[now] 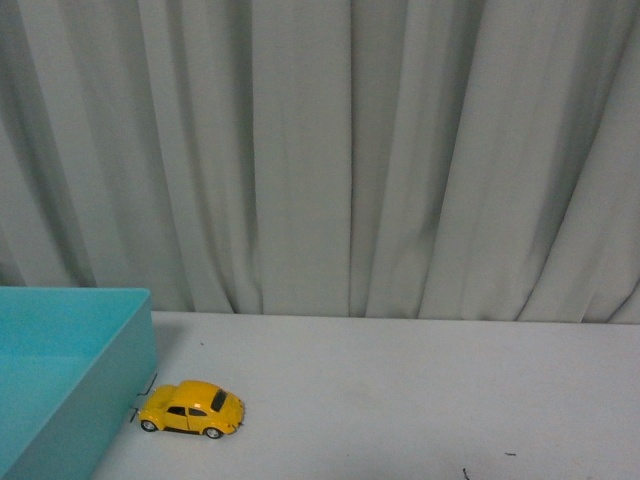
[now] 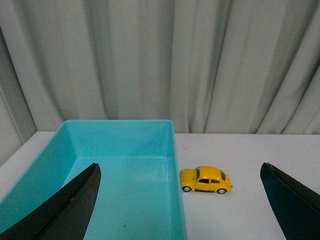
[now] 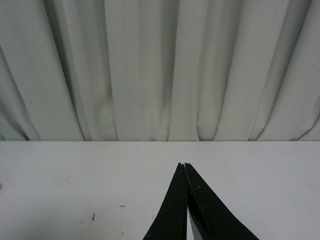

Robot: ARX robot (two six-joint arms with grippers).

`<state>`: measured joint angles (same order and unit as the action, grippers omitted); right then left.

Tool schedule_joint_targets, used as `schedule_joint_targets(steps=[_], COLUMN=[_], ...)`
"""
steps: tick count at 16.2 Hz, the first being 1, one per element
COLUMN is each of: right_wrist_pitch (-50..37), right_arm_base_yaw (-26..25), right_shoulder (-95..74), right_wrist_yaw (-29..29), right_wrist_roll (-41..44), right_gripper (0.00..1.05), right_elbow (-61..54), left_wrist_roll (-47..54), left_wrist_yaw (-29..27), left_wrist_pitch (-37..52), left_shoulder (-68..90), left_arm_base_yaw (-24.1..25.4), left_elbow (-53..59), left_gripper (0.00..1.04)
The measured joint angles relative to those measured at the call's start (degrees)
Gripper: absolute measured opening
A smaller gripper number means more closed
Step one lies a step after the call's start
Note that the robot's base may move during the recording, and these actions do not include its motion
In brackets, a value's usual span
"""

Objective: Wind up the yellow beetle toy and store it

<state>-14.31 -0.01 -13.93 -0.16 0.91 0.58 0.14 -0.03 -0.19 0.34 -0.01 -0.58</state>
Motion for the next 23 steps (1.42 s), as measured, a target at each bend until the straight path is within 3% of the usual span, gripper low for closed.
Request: schedule_joint_targets(steps=[5, 6, 11, 19, 20, 21, 22, 23], right_wrist_pitch=[6.12, 14.69, 14.51, 14.53, 14.53, 14.51, 14.53, 14.51], right_arm_base_yaw=[0.0, 0.0, 0.0, 0.0, 0.0, 0.0, 0.0, 0.0], right_shoulder=[5.14, 11.34, 13.79, 13.79, 13.79, 13.79, 13.79, 13.79], right_wrist_yaw=[0.0, 0.04, 0.17, 0.17, 0.15, 0.17, 0.24, 0.13], right_wrist_roll=[-0.04, -0.04, -0.02, -0.07, -0.07, -0.07, -0.09, -0.07], right_gripper=[0.02, 0.02, 0.02, 0.94, 1.0, 0.97, 0.98, 0.98], right_elbow=[0.02, 0.04, 0.04, 0.02, 0.04, 0.04, 0.02, 0.04], left_wrist_roll=[0.0, 0.0, 0.0, 0.0, 0.0, -2.14, -9.01, -16.04], left_wrist_yaw=[0.0, -0.02, -0.02, 0.0, 0.0, -1.86, -7.93, -9.64], left_wrist_pitch=[0.0, -0.02, 0.0, 0.0, 0.0, -4.61, -14.69, -14.78], left_shoulder=[0.0, 0.0, 0.0, 0.0, 0.0, 0.85, 9.09, 17.86], left_arm_base_yaw=[0.0, 0.0, 0.0, 0.0, 0.0, -0.72, -2.73, -2.67], left_elbow=[0.0, 0.0, 0.0, 0.0, 0.0, -1.25, -6.58, -11.04], left_gripper=[0.98, 0.98, 0.98, 0.98, 0.98, 0.98, 0.98, 0.98])
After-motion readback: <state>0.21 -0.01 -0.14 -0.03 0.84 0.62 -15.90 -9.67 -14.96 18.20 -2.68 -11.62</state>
